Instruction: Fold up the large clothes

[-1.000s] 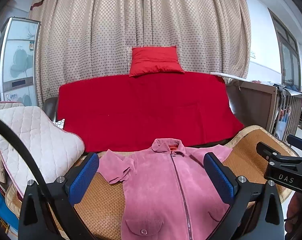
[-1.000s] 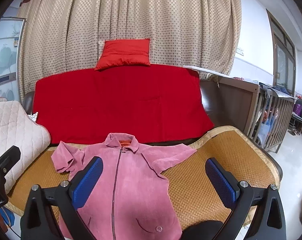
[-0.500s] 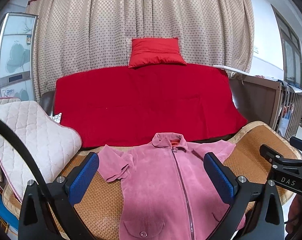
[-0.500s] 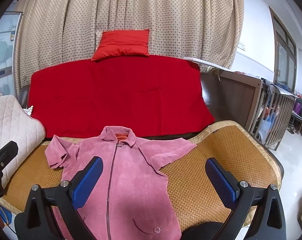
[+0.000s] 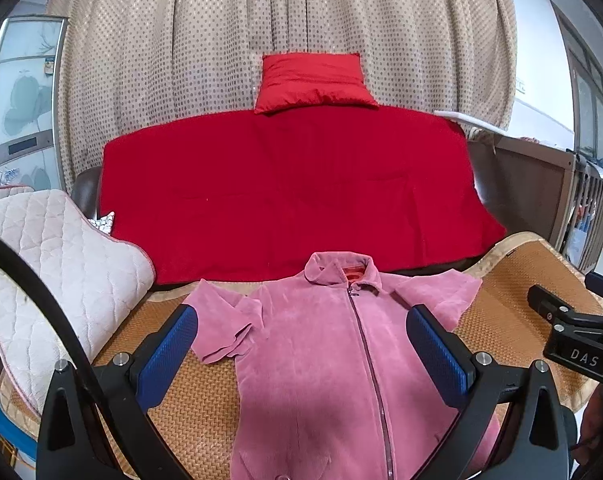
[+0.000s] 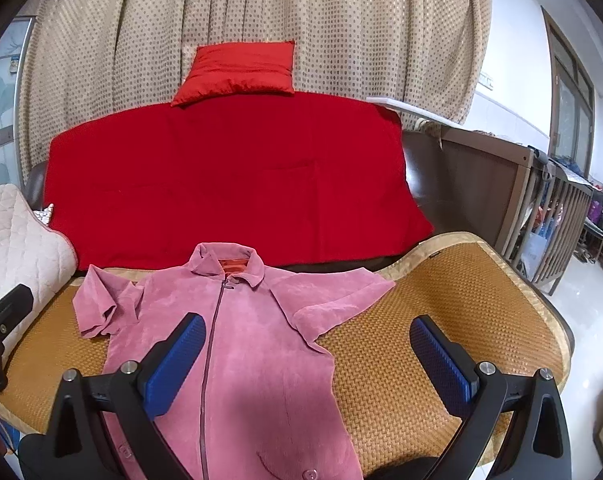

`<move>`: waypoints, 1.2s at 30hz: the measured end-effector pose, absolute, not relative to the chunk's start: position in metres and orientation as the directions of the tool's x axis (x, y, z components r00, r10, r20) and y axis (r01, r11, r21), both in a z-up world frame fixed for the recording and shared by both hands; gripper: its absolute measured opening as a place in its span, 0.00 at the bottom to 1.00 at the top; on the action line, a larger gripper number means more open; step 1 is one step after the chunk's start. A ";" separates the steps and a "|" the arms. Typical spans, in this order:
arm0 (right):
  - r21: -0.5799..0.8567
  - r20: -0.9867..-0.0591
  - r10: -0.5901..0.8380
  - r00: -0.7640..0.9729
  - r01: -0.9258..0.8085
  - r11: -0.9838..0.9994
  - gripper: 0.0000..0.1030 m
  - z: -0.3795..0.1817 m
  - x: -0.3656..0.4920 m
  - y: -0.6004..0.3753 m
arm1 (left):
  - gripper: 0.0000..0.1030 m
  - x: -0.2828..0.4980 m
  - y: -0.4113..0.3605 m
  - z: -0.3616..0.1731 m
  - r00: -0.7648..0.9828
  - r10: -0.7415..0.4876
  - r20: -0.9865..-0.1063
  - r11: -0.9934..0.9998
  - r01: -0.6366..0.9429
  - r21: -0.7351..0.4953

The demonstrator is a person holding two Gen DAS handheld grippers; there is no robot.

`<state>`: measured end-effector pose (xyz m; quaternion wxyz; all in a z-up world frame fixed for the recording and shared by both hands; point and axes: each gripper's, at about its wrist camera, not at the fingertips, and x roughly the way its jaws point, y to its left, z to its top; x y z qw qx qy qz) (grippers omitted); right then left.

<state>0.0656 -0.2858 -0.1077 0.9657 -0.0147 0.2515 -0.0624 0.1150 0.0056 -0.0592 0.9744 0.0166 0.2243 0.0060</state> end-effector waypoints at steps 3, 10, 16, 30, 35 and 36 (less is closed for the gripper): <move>-0.057 -0.491 -0.127 0.862 0.113 0.992 1.00 -0.114 0.079 -0.290 | 1.00 0.136 0.007 -0.072 0.888 0.022 -0.460 0.999 -0.009 0.032; 0.068 -0.569 -0.091 0.817 0.157 0.985 1.00 -0.161 0.146 -0.349 | 1.00 0.222 0.022 -0.155 0.779 0.045 -0.626 0.999 -0.054 0.004; 0.308 -0.658 0.041 0.752 0.218 0.926 1.00 -0.231 0.218 -0.440 | 1.00 0.281 0.028 -0.228 0.697 0.090 -0.711 0.993 -0.115 0.013; 0.652 -0.668 0.333 0.666 0.307 0.694 0.90 -0.324 0.342 -0.501 | 1.00 0.321 -0.002 -0.296 0.585 0.044 -0.810 0.996 0.033 0.079; 0.694 -0.676 0.419 0.606 0.335 0.637 0.82 -0.344 0.363 -0.491 | 1.00 0.320 0.007 -0.303 0.591 -0.018 -0.807 0.999 0.040 0.007; 0.714 -0.663 0.443 0.603 0.333 0.616 0.81 -0.345 0.364 -0.489 | 1.00 0.319 0.011 -0.306 0.587 -0.041 -0.809 0.999 0.026 -0.032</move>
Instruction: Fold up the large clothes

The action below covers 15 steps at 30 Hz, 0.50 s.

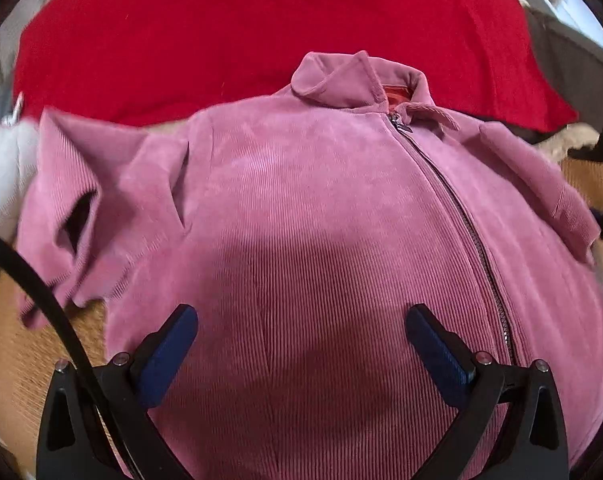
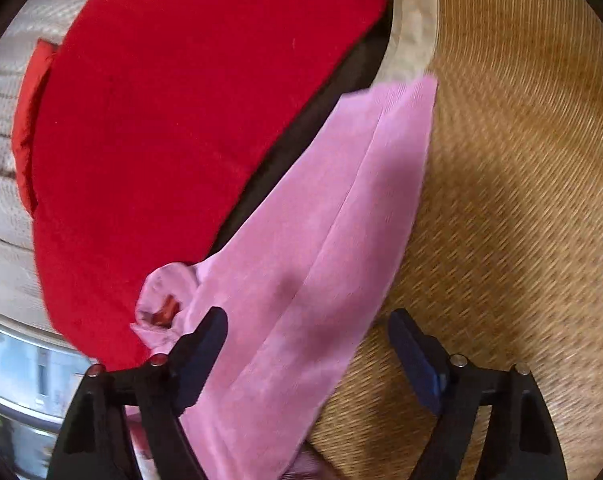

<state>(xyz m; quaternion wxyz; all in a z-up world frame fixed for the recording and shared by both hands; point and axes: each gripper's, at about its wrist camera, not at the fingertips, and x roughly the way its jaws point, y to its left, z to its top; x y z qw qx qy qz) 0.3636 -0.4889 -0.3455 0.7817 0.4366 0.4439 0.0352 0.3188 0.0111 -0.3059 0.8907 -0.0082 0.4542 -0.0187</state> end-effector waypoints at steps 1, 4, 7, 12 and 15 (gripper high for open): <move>0.728 -0.652 0.462 0.602 0.328 0.602 0.81 -0.346 0.365 -0.486 | 1.00 0.318 0.017 -0.310 0.580 -0.070 -0.812 0.996 0.000 -0.086; 0.742 -0.639 0.490 0.594 0.307 0.596 0.80 -0.346 0.368 -0.477 | 1.00 0.316 0.015 -0.312 0.581 -0.066 -0.811 0.997 0.011 -0.072; 0.785 -0.600 0.547 0.583 0.299 0.543 0.78 -0.353 0.370 -0.470 | 1.00 0.313 0.016 -0.317 0.599 -0.064 -0.798 0.996 -0.008 -0.086; 0.831 -0.530 0.558 0.639 0.258 0.493 0.68 -0.355 0.378 -0.467 | 1.00 0.318 0.019 -0.317 0.574 -0.091 -0.814 0.994 -0.004 -0.114; 0.817 -0.551 0.537 0.639 0.282 0.503 0.49 -0.363 0.389 -0.465 | 1.00 0.322 0.022 -0.310 0.576 -0.084 -0.813 0.993 -0.024 -0.119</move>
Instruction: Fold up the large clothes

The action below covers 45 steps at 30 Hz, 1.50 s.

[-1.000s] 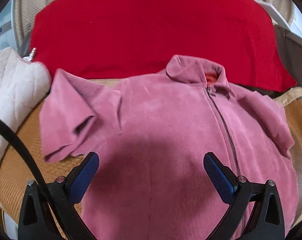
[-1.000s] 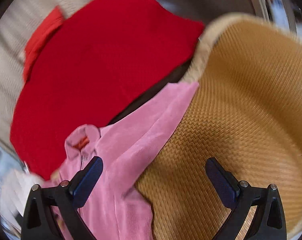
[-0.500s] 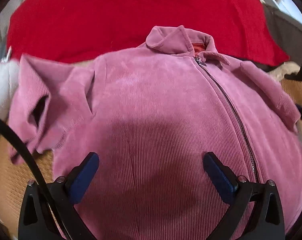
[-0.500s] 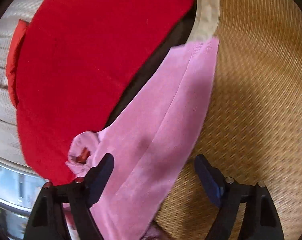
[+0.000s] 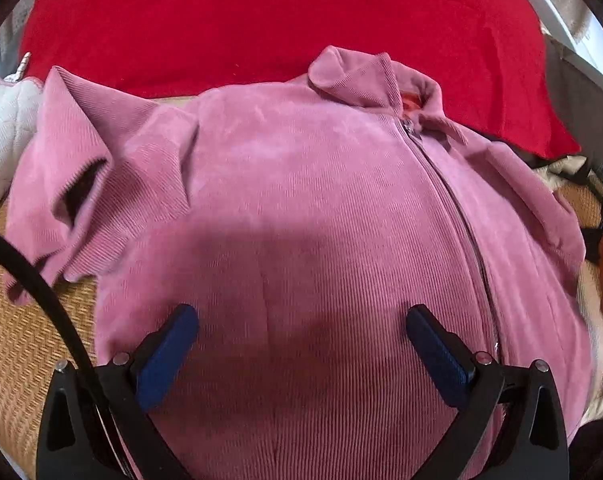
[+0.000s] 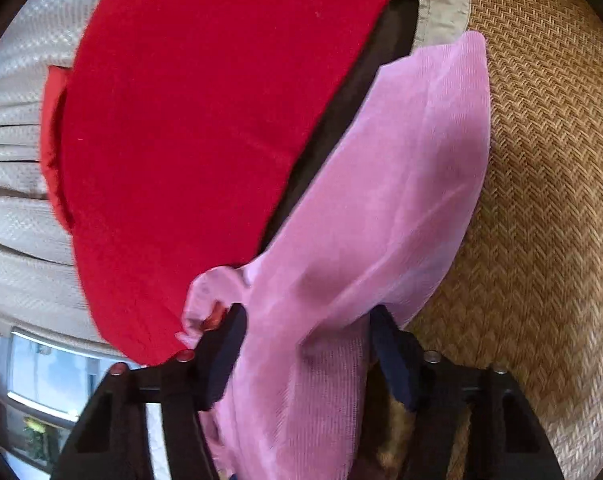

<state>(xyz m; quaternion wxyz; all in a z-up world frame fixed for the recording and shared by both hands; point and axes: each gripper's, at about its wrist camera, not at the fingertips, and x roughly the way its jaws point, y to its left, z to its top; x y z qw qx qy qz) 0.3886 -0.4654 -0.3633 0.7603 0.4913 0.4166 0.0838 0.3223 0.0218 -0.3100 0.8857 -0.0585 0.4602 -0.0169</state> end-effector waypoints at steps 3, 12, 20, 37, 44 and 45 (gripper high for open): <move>0.786 -0.600 0.523 0.605 0.325 0.526 0.28 -0.372 0.392 -0.456 | 1.00 0.316 0.025 -0.294 0.671 -0.072 -0.738 0.992 -0.027 -0.120; 0.805 -0.555 0.576 0.600 0.213 0.554 0.10 -0.341 0.372 -0.426 | 1.00 0.302 0.027 -0.258 0.796 -0.045 -0.604 0.999 0.018 -0.052; 0.858 -0.501 0.749 0.434 0.134 0.496 0.10 -0.355 0.357 -0.360 | 1.00 0.295 0.027 -0.247 0.829 -0.085 -0.552 0.996 0.056 -0.069; 0.962 -0.255 0.501 0.827 0.271 0.042 0.96 -0.351 0.296 -0.543 | 1.00 0.358 -0.219 -0.214 0.654 -0.235 -0.719 0.896 0.433 0.101; 0.970 -0.202 0.476 0.856 0.241 -0.022 0.96 -0.345 0.286 -0.580 | 1.00 0.392 -0.321 -0.270 0.485 -0.100 -0.869 0.776 0.585 0.237; 0.971 -0.199 0.476 0.857 0.237 -0.021 0.96 -0.345 0.284 -0.584 | 1.00 0.397 -0.329 -0.281 0.464 -0.071 -0.883 0.758 0.600 0.254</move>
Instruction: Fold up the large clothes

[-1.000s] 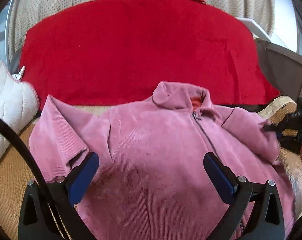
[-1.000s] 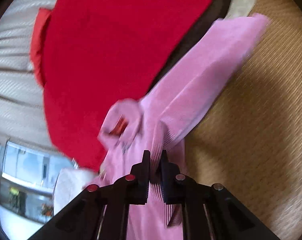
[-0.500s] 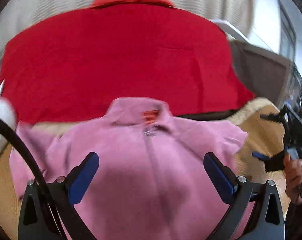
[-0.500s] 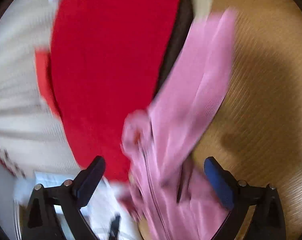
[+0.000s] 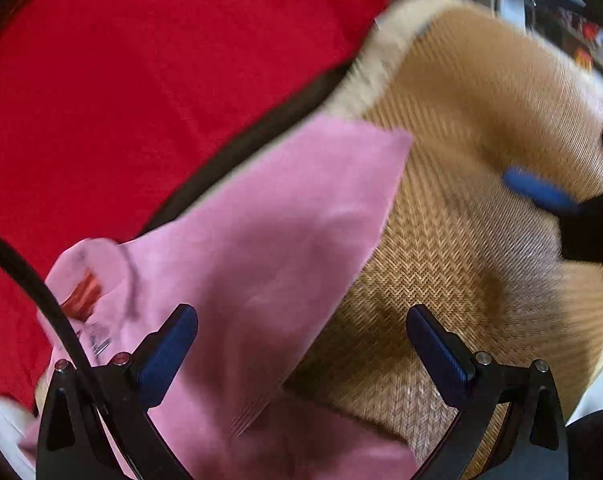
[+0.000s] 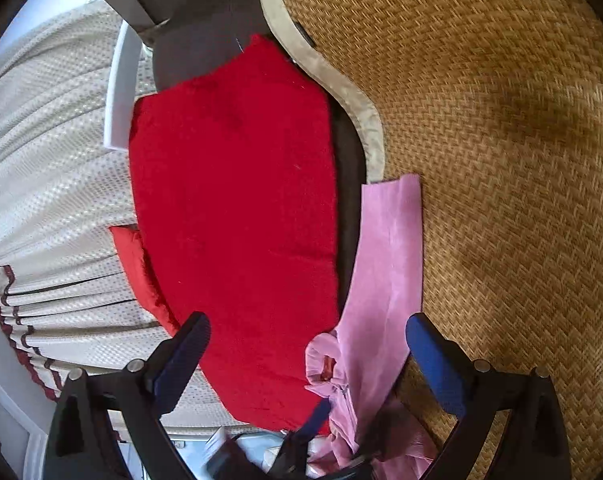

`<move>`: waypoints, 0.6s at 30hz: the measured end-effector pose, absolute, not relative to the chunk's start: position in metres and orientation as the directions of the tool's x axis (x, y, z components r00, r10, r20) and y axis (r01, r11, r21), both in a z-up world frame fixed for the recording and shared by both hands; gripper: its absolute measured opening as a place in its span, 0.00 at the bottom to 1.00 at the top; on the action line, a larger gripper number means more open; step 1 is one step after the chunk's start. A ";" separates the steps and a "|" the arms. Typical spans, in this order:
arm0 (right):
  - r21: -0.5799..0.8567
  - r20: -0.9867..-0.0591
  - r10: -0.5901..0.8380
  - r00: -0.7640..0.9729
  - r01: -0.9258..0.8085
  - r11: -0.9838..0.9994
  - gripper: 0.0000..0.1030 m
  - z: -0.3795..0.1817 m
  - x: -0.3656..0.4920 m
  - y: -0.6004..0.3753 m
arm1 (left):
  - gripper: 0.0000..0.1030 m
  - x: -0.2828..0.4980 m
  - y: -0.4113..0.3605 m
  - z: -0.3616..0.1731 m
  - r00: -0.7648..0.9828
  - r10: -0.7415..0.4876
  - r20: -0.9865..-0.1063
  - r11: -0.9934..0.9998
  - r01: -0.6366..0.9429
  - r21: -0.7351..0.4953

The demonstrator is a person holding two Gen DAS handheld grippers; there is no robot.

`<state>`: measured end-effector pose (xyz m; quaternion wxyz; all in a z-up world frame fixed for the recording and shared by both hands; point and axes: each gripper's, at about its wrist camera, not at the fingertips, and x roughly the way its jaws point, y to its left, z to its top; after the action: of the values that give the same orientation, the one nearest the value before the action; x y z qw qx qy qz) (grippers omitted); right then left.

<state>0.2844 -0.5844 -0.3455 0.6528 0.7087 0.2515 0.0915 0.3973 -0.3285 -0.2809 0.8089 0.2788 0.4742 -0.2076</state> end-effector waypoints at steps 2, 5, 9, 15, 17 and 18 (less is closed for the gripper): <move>0.973 -0.191 0.477 0.858 0.228 -0.021 0.96 -0.340 0.280 -0.591 | 1.00 0.406 -0.333 -0.293 0.464 -0.023 -0.886 0.754 0.590 0.289; 0.974 -0.186 0.497 0.847 0.224 -0.019 0.95 -0.341 0.283 -0.599 | 0.71 0.418 -0.330 -0.301 0.429 -0.047 -0.902 0.774 0.586 0.239; 0.970 -0.211 0.542 0.814 0.241 0.016 0.75 -0.340 0.300 -0.589 | 0.08 0.426 -0.319 -0.300 0.395 -0.104 -0.913 0.798 0.581 0.161; 0.952 -0.271 0.590 0.761 0.302 0.048 0.74 -0.351 0.318 -0.572 | 0.03 0.397 -0.291 -0.251 0.499 -0.243 -0.832 0.812 0.574 0.107; 0.947 -0.275 0.601 0.750 0.318 0.038 0.76 -0.355 0.323 -0.568 | 0.03 0.384 -0.275 -0.236 0.520 -0.289 -0.804 0.817 0.572 0.077; 0.944 -0.280 0.606 0.744 0.328 0.034 0.78 -0.357 0.325 -0.565 | 0.03 0.377 -0.267 -0.229 0.530 -0.306 -0.791 0.820 0.569 0.064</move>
<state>0.3252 -0.5647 -0.3571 0.6334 0.6863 0.3402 0.1097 0.3772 -0.2669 -0.2286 0.8600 0.1594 0.4126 -0.2546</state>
